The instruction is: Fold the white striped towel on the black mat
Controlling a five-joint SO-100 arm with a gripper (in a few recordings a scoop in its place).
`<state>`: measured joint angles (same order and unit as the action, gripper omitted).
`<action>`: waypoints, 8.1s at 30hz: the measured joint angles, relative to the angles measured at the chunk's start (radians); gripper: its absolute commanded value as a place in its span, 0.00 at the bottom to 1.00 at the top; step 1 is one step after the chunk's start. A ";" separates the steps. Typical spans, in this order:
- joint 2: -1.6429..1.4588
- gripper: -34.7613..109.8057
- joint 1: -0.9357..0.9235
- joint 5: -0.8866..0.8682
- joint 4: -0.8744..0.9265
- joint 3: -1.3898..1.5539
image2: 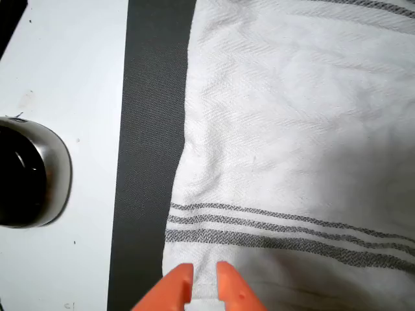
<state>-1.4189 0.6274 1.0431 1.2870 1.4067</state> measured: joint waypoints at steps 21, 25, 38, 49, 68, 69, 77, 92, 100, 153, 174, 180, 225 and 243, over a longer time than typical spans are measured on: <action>0.416 0.34 -0.020 0.005 -0.034 -0.273; 0.500 0.34 -0.012 -0.008 -0.015 -0.354; 0.699 0.24 -0.021 0.023 0.072 -0.581; 0.615 0.24 -0.028 0.029 0.155 -0.609; 0.169 0.24 -0.123 0.051 0.275 -0.445; 0.169 0.24 -0.121 0.051 0.264 -0.430; 0.225 0.24 -0.060 0.012 0.236 -0.327; 0.279 0.30 -0.138 0.098 0.199 -0.235; 0.328 0.35 -0.077 0.092 0.201 -0.311; 0.554 0.24 -0.091 0.178 0.249 -0.495; 0.158 0.24 -0.279 0.252 0.265 -0.275; 0.029 0.24 -0.448 0.339 0.327 -0.250; 0.114 0.33 -1.152 0.742 0.072 -0.109; -0.403 0.30 -0.974 0.726 0.195 0.219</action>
<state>-1.8224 -0.3467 1.7687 1.4818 1.6260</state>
